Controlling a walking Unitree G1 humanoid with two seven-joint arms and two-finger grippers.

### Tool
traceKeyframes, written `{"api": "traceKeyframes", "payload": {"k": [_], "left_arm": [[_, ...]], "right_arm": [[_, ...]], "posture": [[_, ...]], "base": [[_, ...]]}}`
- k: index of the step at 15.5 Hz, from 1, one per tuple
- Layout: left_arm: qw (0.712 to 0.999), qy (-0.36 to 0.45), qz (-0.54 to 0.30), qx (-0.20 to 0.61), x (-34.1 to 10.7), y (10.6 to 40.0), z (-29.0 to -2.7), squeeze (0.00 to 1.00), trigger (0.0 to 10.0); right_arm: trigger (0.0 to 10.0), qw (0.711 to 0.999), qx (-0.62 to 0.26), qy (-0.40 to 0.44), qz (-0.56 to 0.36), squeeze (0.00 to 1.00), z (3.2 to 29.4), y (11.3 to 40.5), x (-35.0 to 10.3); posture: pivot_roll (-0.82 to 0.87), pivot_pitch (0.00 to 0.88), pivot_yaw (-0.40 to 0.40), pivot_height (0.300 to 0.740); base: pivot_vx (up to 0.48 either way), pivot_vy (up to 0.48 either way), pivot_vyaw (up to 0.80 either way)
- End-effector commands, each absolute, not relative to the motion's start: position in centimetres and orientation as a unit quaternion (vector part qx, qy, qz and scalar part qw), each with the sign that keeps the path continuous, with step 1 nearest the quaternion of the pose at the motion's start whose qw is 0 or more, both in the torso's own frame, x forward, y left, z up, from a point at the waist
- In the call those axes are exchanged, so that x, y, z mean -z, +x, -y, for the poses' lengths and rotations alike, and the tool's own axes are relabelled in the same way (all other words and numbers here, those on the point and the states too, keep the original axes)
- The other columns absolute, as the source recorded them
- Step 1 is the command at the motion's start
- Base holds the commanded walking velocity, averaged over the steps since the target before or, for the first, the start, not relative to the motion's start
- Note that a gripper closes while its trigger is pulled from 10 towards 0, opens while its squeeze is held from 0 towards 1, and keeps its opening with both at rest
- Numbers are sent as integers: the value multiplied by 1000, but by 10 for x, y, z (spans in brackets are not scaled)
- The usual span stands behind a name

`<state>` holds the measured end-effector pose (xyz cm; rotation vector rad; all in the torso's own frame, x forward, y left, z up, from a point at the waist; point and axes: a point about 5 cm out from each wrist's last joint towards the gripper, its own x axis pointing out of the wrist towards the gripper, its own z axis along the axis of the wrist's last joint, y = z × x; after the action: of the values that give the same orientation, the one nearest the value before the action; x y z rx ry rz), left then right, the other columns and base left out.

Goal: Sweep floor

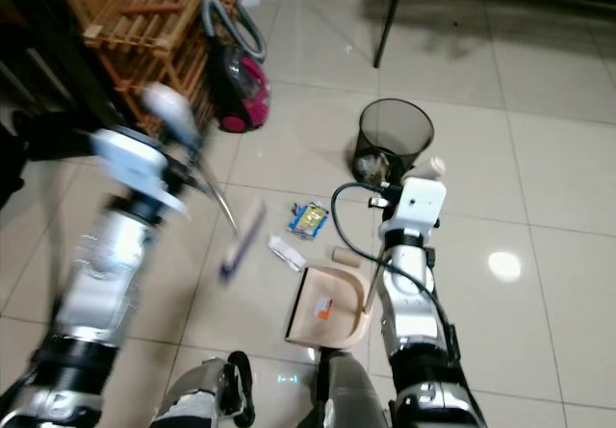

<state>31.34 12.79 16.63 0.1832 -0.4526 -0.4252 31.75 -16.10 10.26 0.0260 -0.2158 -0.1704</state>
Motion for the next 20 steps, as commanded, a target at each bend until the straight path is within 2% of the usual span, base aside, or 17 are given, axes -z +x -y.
{"api": "traceKeyframes", "payload": {"k": [1, 4, 7, 10, 14, 16, 20], "left_arm": [[932, 124, 230, 253, -160, 316, -115, 0, 10000], [914, 189, 203, 295, -142, 328, -104, 0, 10000], [906, 211, 214, 300, -142, 334, -101, 0, 10000], [890, 229, 232, 318, -142, 338, -88, 0, 10000], [870, 206, 214, 394, -129, 329, -61, 0, 10000], [841, 194, 179, 473, -110, 315, -42, 0, 10000], [817, 163, 153, 531, -98, 302, -31, 0, 10000]], "right_arm": [[10000, 989, 93, 7, 114, 0, 164, 312, -103], [10000, 988, 102, 4, 119, 0, 168, 305, -105], [10000, 987, 112, 0, 118, 0, 172, 299, -104], [10000, 986, 119, -7, 119, 0, 173, 289, -106], [10000, 986, 118, -14, 121, 0, 172, 283, -109], [10000, 985, 120, -18, 121, 0, 173, 281, -112], [10000, 985, 126, -21, 119, 0, 174, 278, -113]], "posture": [[-91, 234, 14, 740], [-129, 295, 21, 740], [-149, 328, 26, 740], [-180, 362, 25, 740], [-211, 374, 30, 740], [-218, 379, 33, 740], [-212, 379, 30, 740]], "base": [[0, 0, 0], [0, 0, 0], [0, 0, 0], [0, 0, 0], [0, 0, 0], [0, 0, 0], [0, 0, 0]]}}
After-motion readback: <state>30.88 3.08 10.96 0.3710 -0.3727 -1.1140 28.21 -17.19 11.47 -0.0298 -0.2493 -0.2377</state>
